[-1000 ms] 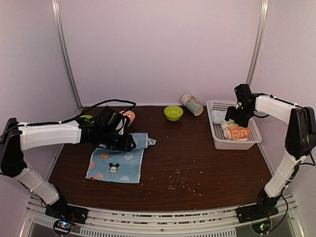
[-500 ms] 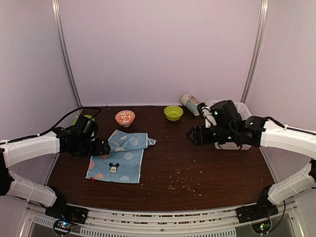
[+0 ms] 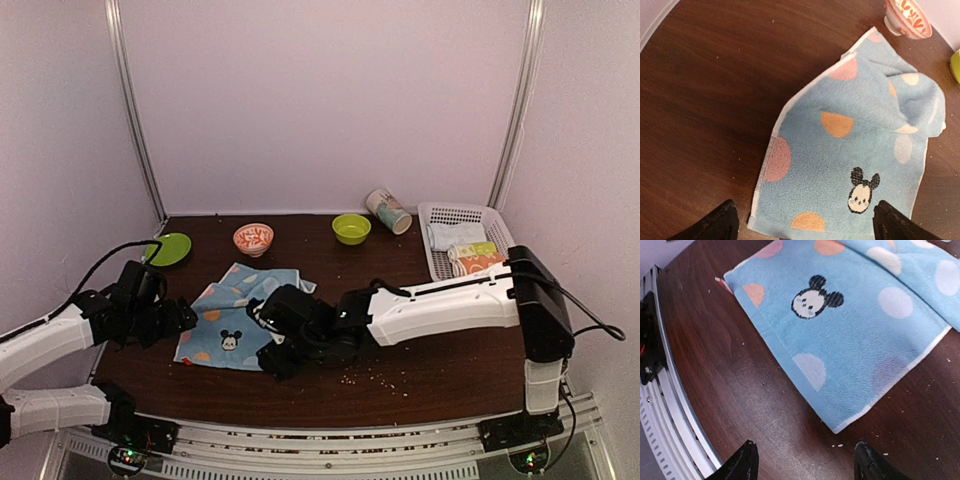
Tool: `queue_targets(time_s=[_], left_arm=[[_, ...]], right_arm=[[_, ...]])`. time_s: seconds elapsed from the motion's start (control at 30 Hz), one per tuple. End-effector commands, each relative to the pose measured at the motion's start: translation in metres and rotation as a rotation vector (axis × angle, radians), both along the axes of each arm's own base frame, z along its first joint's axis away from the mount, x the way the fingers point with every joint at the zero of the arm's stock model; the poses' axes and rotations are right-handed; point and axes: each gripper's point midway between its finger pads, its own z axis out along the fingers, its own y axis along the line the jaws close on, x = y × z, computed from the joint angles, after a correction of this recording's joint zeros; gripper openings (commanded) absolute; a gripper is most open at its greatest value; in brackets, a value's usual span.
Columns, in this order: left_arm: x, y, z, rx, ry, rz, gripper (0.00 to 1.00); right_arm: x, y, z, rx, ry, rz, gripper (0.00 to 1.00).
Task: Roll the towels
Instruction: Move the towel to the center of the board.
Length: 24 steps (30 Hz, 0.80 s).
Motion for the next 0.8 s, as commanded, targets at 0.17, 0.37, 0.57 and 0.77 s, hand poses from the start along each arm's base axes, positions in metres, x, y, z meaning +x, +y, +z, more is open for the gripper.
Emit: queue_targets(time_s=[0.17, 0.37, 0.57, 0.77], left_arm=[[-0.004, 0.014, 0.021, 0.048, -0.088, -0.002, 0.96], [-0.006, 0.014, 0.015, 0.055, -0.087, -0.018, 0.95], [-0.01, 0.018, 0.013, 0.054, -0.104, -0.005, 0.95], [-0.011, 0.017, 0.007, 0.05, -0.09, -0.013, 0.94]], right_arm=[[0.011, 0.009, -0.061, -0.245, -0.079, 0.028, 0.65], [0.022, -0.003, -0.088, -0.405, -0.132, 0.012, 0.59], [0.029, -0.034, -0.112, -0.593, -0.164, -0.035, 0.29], [0.031, -0.074, -0.095, -0.537, -0.117, -0.121, 0.0]])
